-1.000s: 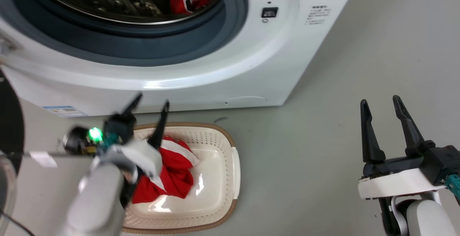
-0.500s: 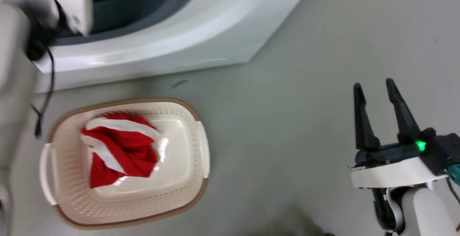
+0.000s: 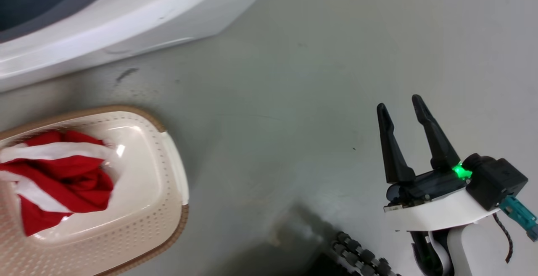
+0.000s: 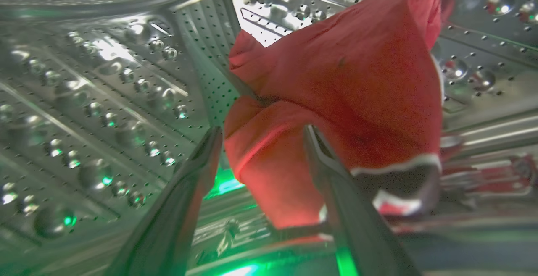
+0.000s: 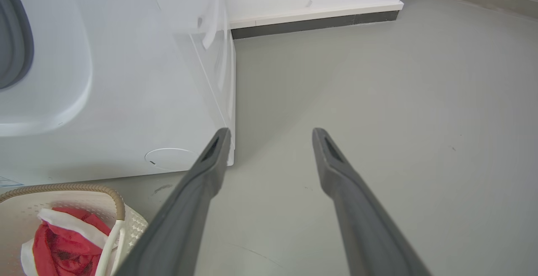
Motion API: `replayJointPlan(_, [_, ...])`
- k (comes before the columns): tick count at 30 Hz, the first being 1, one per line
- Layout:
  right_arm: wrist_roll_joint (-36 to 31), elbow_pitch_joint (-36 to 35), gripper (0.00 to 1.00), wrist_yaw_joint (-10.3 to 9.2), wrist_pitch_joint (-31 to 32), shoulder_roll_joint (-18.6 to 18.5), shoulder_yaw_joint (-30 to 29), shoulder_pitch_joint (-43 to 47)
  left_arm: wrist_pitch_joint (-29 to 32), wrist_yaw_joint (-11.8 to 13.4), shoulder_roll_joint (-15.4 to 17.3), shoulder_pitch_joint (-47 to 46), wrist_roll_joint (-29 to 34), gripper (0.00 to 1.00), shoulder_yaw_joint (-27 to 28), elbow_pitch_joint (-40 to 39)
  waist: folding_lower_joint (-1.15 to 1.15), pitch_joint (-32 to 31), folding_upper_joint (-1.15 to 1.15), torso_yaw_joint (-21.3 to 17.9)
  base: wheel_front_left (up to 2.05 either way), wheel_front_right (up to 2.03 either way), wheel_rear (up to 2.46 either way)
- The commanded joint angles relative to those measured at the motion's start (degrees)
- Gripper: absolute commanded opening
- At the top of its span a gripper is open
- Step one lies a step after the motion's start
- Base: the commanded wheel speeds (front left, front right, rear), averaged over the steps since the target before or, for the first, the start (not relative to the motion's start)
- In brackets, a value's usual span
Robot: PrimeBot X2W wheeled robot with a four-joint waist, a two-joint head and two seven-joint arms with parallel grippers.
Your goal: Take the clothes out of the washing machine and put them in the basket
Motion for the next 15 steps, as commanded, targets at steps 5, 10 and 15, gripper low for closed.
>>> replayJointPlan(5, [1.5,-0.2,1.00,-0.05,-0.1,0.2,1.2,1.0,2.6,0.1,1.5,-2.1,-0.3,1.00,-0.1,2.2,-0.01,2.5,0.00,-3.5,0.00,0.00,0.00])
replayJointPlan(10, [1.5,-0.1,1.00,-0.05,-0.1,0.2,0.7,1.0,4.5,-0.1,1.2,-1.6,-1.4,1.00,-0.2,3.4,-0.01,2.8,0.00,-3.9,0.00,0.00,0.00])
replayJointPlan(15, [1.7,-0.6,1.00,-0.06,-0.1,0.2,0.1,1.1,6.9,-0.6,1.7,-0.5,-1.6,1.00,-1.7,4.1,-0.01,3.0,0.00,-3.8,0.00,0.00,0.00])
